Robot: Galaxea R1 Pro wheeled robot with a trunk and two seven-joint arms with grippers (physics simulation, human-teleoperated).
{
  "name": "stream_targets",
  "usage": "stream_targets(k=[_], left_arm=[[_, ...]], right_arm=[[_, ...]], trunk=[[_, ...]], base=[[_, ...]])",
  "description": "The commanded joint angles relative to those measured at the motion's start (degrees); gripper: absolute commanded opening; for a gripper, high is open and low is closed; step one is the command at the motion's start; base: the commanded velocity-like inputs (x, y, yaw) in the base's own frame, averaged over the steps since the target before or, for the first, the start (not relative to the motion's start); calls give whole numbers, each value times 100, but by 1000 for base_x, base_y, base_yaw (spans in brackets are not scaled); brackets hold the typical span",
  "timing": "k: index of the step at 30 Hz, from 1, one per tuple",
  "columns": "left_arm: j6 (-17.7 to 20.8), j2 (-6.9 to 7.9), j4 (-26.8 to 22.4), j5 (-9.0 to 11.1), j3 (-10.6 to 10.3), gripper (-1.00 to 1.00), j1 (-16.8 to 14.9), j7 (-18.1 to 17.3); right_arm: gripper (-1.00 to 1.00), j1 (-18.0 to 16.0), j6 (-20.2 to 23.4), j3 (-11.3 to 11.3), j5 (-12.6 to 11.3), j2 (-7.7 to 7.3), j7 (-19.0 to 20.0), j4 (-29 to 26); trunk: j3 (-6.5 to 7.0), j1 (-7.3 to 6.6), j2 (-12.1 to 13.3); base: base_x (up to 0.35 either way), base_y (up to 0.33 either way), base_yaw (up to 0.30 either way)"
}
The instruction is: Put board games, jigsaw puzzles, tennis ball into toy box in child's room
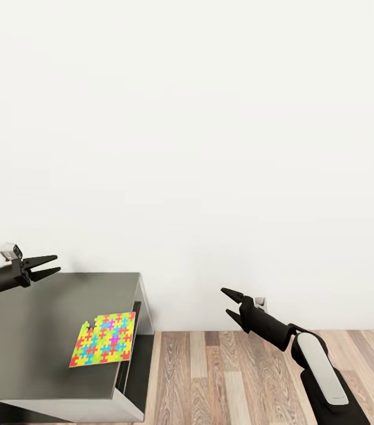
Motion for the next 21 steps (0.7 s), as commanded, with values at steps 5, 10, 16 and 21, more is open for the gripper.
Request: stream_targets(k=[5,10,16,21], left_arm=[[61,1,0,-8,2,100,-3,-26],[61,1,0,-8,1,100,-3,-26],[61,1,0,-13,3,100,-3,-26],[61,-6,0,-10,11,100,-3,-26]], right_arm=[[100,-4,29,-7,43,14,39,3],[100,-4,29,-7,43,4,41,1],[100,-4,29,-6,43,-3,39,4],[100,-4,29,-11,43,-17,41,1]], trunk=[[41,1,-5],[89,1,-5],[146,1,-5],[194,1,-5]], base=[[0,0,0],[0,0,0],[0,0,0],[0,0,0]])
